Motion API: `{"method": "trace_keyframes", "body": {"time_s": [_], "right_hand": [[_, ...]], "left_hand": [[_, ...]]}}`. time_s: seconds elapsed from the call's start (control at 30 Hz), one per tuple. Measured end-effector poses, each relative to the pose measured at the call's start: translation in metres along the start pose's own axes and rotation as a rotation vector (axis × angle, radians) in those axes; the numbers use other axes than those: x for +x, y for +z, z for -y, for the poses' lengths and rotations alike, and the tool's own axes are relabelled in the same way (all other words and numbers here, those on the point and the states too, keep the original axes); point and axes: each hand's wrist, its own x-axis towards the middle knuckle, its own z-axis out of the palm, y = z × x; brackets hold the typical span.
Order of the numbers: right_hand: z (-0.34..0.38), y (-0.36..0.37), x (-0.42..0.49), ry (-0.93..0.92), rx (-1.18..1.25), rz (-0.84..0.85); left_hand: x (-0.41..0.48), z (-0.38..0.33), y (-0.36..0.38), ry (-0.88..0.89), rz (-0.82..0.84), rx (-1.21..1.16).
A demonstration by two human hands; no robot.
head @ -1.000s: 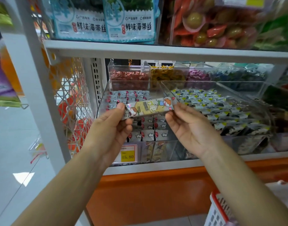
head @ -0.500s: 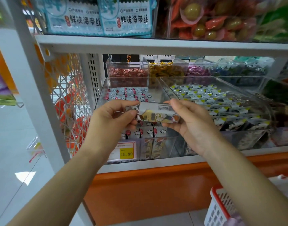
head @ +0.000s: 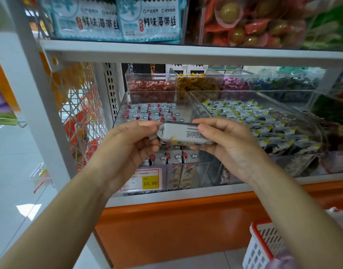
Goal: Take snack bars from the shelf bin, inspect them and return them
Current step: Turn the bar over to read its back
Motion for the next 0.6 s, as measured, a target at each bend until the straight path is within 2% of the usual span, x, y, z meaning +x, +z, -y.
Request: {"method": "trace_keyframes", "body": {"time_s": [0.07,0.17,0.23,0.4,0.6], "right_hand": [[-0.002,0.000,0.000,-0.011,-0.087,-0.017],[-0.005,0.002,0.000,-0.078,-0.293,-0.083],[-0.007,0.006,0.000,-0.122,-0.314,-0.088],[-0.011,0.007,0.001,-0.150,-0.349,-0.160],[-0.013,0.008,-0.002,-0.253,-0.443,-0.090]], "left_hand": [[0.000,-0.001,0.001,0.001,-0.034,0.067],[-0.004,0.002,0.003,0.067,-0.039,0.424],[-0.006,0.004,0.005,0.103,-0.009,0.584],[-0.009,0.003,0.010,0.125,0.029,0.661],[-0.007,0.003,0.012,0.080,0.014,0.605]]}}
